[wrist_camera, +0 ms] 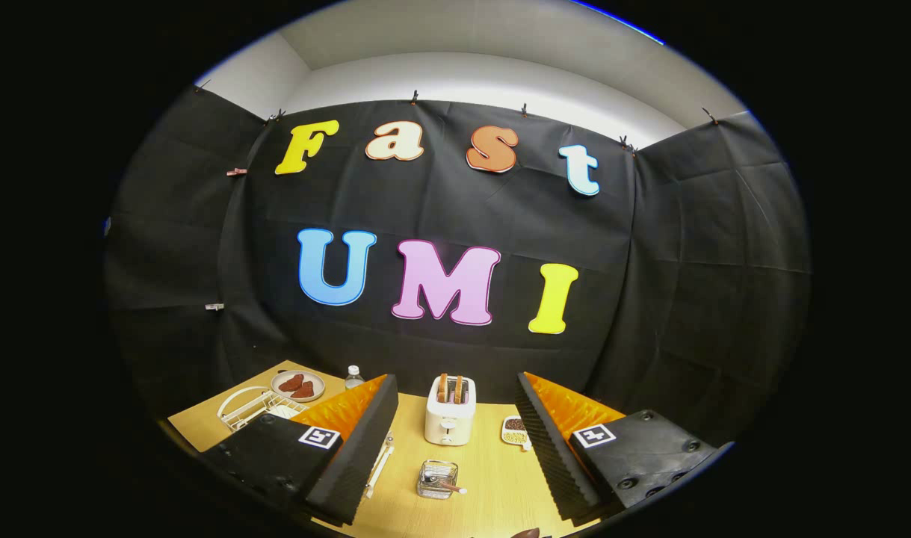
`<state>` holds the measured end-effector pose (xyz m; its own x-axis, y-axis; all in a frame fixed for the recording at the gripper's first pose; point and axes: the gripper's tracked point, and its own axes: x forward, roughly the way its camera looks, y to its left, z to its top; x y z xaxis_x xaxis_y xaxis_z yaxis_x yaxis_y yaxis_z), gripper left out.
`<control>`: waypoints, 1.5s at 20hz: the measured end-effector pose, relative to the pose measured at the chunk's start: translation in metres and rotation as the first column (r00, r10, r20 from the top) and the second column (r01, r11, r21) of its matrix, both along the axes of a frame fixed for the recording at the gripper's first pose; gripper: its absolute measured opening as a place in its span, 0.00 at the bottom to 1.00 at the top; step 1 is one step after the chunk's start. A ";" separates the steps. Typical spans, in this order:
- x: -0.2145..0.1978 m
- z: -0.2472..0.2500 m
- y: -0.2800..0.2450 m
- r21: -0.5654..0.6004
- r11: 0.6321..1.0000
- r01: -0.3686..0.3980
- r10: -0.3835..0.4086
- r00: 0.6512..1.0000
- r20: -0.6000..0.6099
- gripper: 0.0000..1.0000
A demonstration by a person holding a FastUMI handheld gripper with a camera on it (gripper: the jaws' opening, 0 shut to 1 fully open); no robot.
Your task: Take the plate from the dish rack, then take the spoon from the basket and place it into the plate.
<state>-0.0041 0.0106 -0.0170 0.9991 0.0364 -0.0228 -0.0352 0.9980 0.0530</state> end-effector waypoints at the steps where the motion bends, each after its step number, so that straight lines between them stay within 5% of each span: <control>1: 0.001 -0.001 0.005 -0.008 1.000 -0.014 0.014 1.000 -0.004 0.97; 11: 0.039 -0.038 0.123 0.133 0.957 -0.258 0.279 0.944 -0.176 0.97; 20: 0.112 -0.119 0.223 0.150 0.959 -0.241 0.281 0.882 -0.378 0.97; 25: 0.134 -0.178 0.258 0.249 0.960 -0.129 0.248 0.804 -0.541 0.97; 30: 0.150 -0.223 0.269 0.227 0.973 -0.044 0.183 0.748 -0.638 0.99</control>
